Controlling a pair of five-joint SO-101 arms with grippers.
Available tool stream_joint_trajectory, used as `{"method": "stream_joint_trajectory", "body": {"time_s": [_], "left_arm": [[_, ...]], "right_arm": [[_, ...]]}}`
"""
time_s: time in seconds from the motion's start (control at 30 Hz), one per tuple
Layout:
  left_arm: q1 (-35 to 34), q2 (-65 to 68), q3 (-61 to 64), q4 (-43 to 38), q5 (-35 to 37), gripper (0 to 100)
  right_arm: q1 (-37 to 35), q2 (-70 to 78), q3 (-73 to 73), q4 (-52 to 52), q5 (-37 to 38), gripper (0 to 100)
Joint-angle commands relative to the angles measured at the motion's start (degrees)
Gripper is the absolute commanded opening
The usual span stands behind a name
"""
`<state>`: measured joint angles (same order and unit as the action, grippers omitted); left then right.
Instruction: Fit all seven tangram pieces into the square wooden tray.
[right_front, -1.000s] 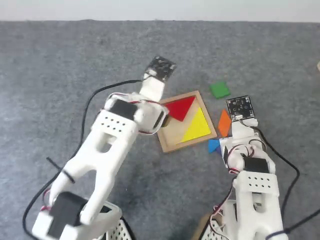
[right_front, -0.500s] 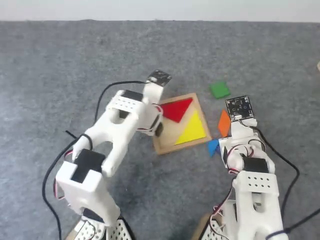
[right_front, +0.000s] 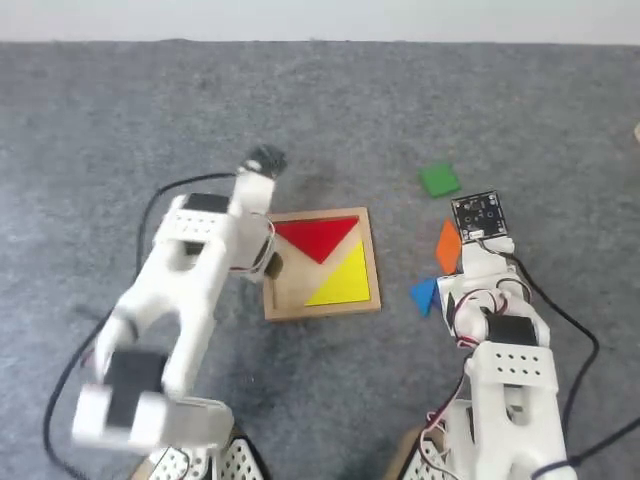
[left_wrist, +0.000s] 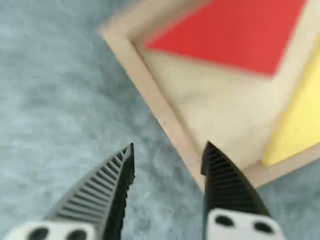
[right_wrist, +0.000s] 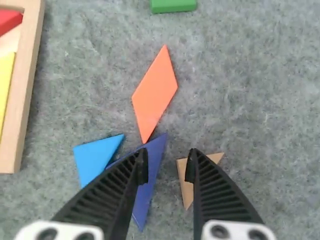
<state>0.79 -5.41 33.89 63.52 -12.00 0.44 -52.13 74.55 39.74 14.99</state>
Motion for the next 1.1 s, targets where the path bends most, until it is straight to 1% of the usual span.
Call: {"method": "stream_joint_trajectory", "body": {"time_s": [0.0, 0.07, 0.13, 0.17, 0.27, 0.33, 0.4, 0.47, 0.57, 0.67, 0.73, 0.93, 0.97, 1.0, 1.07], "left_arm": [[0.4, -22.2, 0.2, 1.1, 5.9, 26], [-2.0, -30.3, 1.5, -0.7, 12.9, 26], [-5.2, -34.6, 5.3, -5.7, 20.7, 27], [-6.9, -35.3, 8.0, -9.0, 23.4, 27], [-13.3, -34.4, 15.9, -19.0, 24.8, 27], [-15.3, -32.4, 20.1, -24.0, 26.1, 27], [-15.9, -30.2, 21.8, -26.2, 27.5, 27], [-17.0, -27.9, 21.8, -26.4, 27.6, 27], [-19.3, -25.1, 21.8, -28.2, 27.4, 27], [-20.7, -23.3, 21.7, -30.9, 27.4, 27], [-20.8, -22.7, 21.7, -32.1, 27.3, 27], [-22.3, -21.4, 19.8, -32.5, 27.3, 27], [-22.3, -21.2, 19.5, -32.4, 27.3, 27], [-22.3, -20.8, 19.3, -32.4, 27.3, 27], [-22.2, -20.0, 19.0, -32.4, 27.3, 27]], "right_arm": [[-0.6, 0.2, -3.8, 0.7, -0.3, 14.4], [-2.9, 0.7, -7.0, 3.3, -0.3, 14.4], [-8.4, 3.7, -12.8, 7.5, -0.4, 14.4], [-11.5, 6.5, -16.2, 9.5, -0.4, 14.4], [-19.4, 17.8, -25.7, 12.3, -0.8, 14.4], [-24.1, 26.7, -31.2, 12.4, -1.0, 14.4], [-28.9, 34.6, -36.5, 12.3, -3.2, 14.4], [-33.3, 41.5, -41.5, 12.1, -6.3, 14.4], [-37.9, 49.5, -47.1, 12.0, -10.8, 14.4], [-40.2, 54.9, -50.7, 12.0, -20.0, 14.4], [-40.3, 57.1, -51.9, 12.0, -26.9, 14.4], [-36.9, 60.1, -52.2, 12.4, -42.2, 14.4], [-36.5, 60.5, -52.2, 12.4, -43.3, 14.4], [-36.4, 61.1, -52.3, 12.2, -42.7, 14.5], [-37.0, 62.5, -53.5, 12.3, -38.2, 14.5]]}}
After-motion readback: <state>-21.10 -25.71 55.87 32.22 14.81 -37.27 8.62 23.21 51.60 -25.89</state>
